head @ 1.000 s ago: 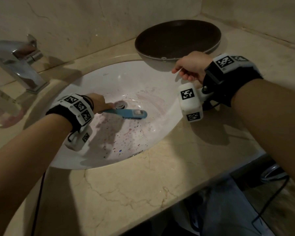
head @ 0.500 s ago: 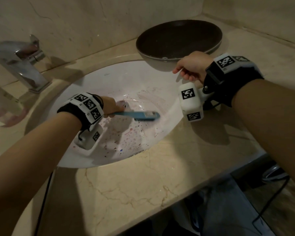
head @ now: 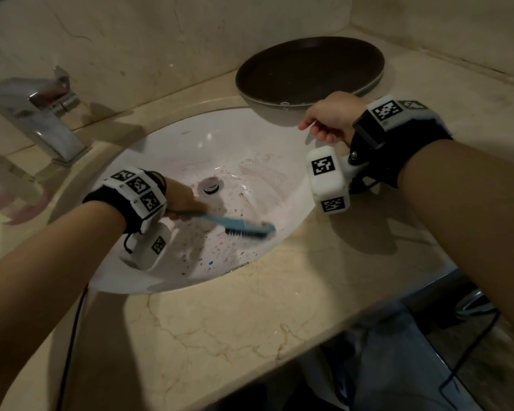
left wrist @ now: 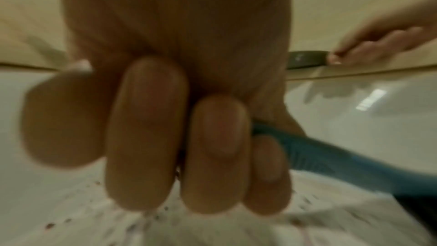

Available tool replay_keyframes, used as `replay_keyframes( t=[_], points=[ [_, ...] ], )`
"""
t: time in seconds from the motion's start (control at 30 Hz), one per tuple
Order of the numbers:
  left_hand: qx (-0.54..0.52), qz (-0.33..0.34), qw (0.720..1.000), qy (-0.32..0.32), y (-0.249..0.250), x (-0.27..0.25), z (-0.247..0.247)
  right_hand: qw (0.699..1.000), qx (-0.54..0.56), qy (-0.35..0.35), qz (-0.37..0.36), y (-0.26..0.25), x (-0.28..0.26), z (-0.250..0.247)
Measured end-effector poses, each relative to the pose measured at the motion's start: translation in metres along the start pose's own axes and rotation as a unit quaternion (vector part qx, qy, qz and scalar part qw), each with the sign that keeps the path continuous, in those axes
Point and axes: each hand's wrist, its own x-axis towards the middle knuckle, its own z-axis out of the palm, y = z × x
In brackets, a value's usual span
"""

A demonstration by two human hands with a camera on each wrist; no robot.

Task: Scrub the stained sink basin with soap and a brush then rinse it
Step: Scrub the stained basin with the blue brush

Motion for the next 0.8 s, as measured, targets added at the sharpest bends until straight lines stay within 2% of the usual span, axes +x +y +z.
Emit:
replay_keyframes(
  t=[0.07, 0.1, 0.17, 0.27, 0.3, 0.33, 0.4, 0.5, 0.6, 0.7, 0.8],
  points=[
    [0.009, 0.004, 0.999, -0.041, 0.004, -0.004, 0.008, 1.0, -0.004, -0.003, 0.003, -0.001, -0.001, 0.0],
    [0.021, 0.003, 0.999, -0.032, 0.004, -0.004, 0.008, 1.0, -0.007, -0.005, 0.003, -0.001, -0.001, -0.001],
    [0.04, -0.007, 0.999, 0.026, -0.001, -0.002, 0.003, 1.0, -0.011, -0.006, 0.002, -0.001, -0.001, -0.001],
    [0.011, -0.042, 0.989, 0.139, -0.01, 0.002, -0.009, 1.0, -0.009, -0.009, -0.001, -0.001, -0.002, -0.002],
    [-0.002, -0.046, 0.987, 0.156, -0.01, 0.004, -0.011, 1.0, -0.009, -0.009, -0.002, -0.001, -0.001, -0.002],
    [-0.019, -0.045, 0.987, 0.152, -0.009, 0.005, -0.011, 1.0, -0.009, -0.008, -0.002, -0.001, -0.001, -0.002],
    [-0.043, -0.026, 0.994, 0.093, -0.006, 0.006, -0.005, 1.0, -0.008, -0.005, -0.002, 0.0, -0.001, -0.001],
    [0.033, -0.005, 0.999, 0.005, -0.003, 0.002, 0.007, 1.0, -0.011, -0.007, -0.001, 0.0, -0.002, -0.001],
    [0.092, -0.027, 0.995, -0.042, -0.011, -0.003, 0.011, 1.0, -0.013, -0.006, 0.0, -0.001, -0.004, -0.001],
    [0.113, -0.033, 0.992, -0.043, -0.019, -0.004, 0.009, 1.0, -0.01, -0.005, -0.001, -0.001, -0.005, -0.002],
    [0.1, -0.027, 0.994, 0.023, -0.019, -0.004, 0.001, 1.0, -0.008, -0.005, 0.0, -0.002, -0.006, -0.001]
  ],
)
